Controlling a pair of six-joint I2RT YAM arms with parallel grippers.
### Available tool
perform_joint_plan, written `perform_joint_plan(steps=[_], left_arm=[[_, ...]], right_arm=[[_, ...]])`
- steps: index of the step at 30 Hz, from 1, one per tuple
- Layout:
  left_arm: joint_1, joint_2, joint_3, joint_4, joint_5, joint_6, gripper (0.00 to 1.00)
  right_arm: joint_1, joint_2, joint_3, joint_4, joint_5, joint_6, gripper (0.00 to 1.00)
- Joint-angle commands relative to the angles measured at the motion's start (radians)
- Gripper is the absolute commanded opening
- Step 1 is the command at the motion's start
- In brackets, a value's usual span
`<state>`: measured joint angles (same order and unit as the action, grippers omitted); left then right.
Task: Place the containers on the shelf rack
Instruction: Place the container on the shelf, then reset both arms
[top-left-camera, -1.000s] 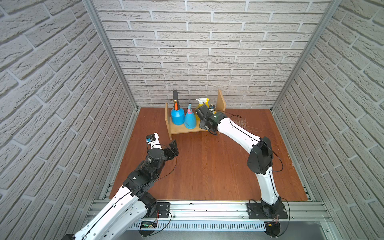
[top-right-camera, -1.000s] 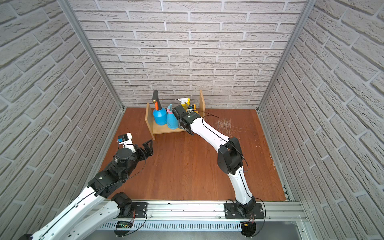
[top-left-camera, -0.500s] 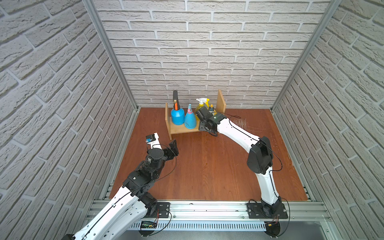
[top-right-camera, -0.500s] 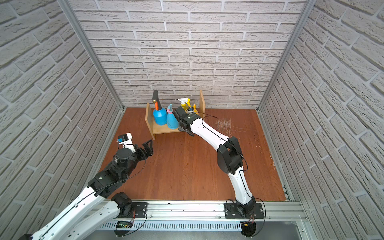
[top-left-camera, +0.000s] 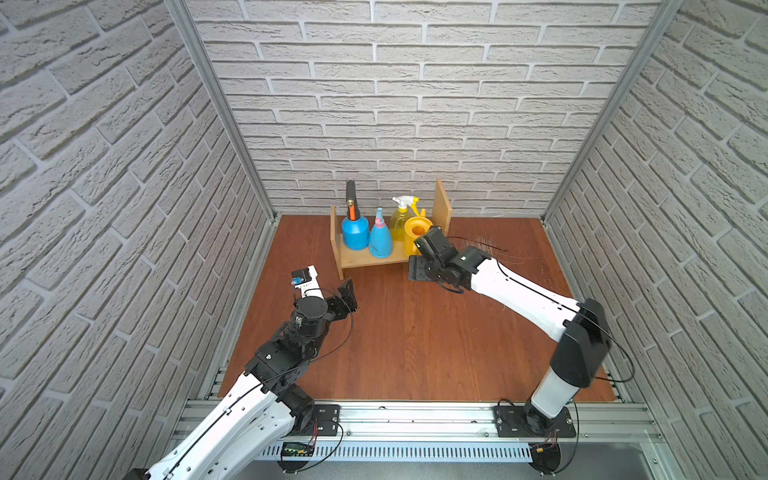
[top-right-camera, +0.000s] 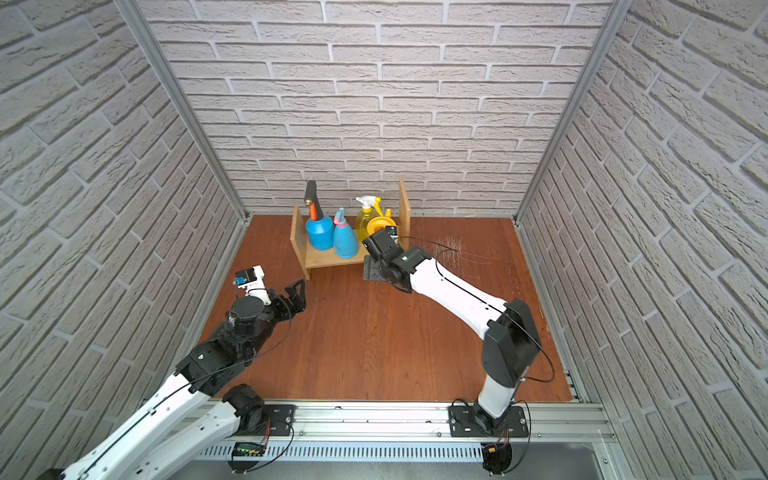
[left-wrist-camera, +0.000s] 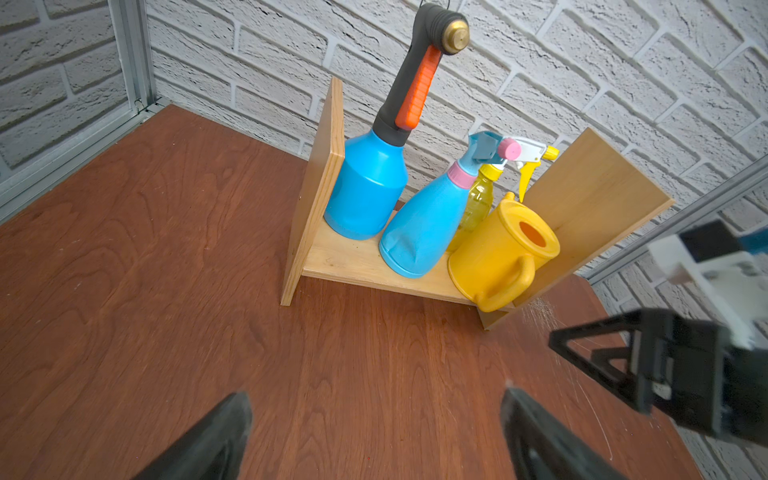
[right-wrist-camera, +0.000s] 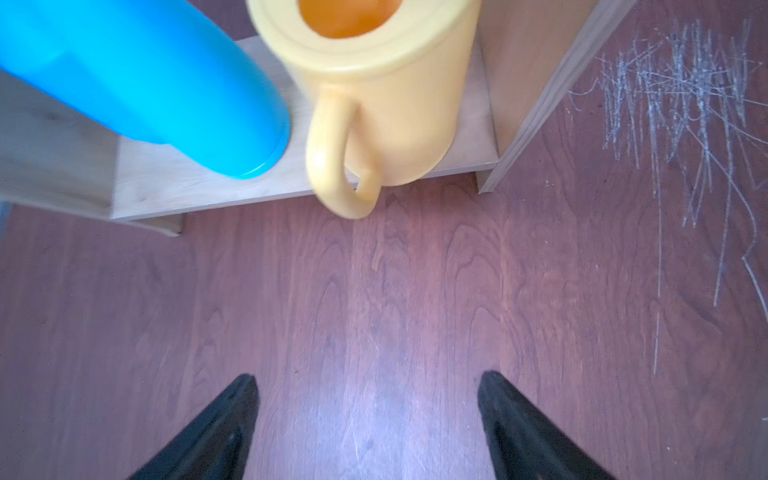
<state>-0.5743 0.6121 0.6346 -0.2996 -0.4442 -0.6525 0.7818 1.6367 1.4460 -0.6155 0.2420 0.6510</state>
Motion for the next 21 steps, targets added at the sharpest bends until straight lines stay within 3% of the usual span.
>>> perform_joint_plan(steps=[1, 4, 8, 12, 14, 17, 21], left_arm=[[0.008, -0.005, -0.002, 0.023, 0.002, 0.008, 0.98], [0.009, -0.001, -0.007, 0.031, 0.009, 0.006, 0.98], [0.011, 0.008, -0.023, 0.050, 0.021, -0.005, 0.98], [0.013, 0.024, -0.049, 0.087, 0.051, -0.019, 0.98], [0.015, 0.037, -0.065, 0.112, 0.067, -0.027, 0.98], [0.015, 0.068, -0.088, 0.145, 0.091, -0.032, 0.98], [0.016, 0.105, -0.108, 0.156, 0.113, -0.039, 0.98]], right_arm=[[0.014, -0.166, -0.165, 0.156, -0.050, -0.096, 0.87], [0.023, -0.360, -0.349, 0.252, -0.012, -0.155, 0.86], [0.018, -0.622, -0.582, 0.347, 0.157, -0.226, 0.86], [-0.011, -0.845, -0.766, 0.420, 0.330, -0.330, 1.00], [-0.040, -0.928, -0.858, 0.471, 0.389, -0.394, 0.98], [-0.144, -0.992, -0.977, 0.544, 0.364, -0.448, 0.98], [-0.382, -0.995, -1.090, 0.625, 0.254, -0.377, 0.98]])
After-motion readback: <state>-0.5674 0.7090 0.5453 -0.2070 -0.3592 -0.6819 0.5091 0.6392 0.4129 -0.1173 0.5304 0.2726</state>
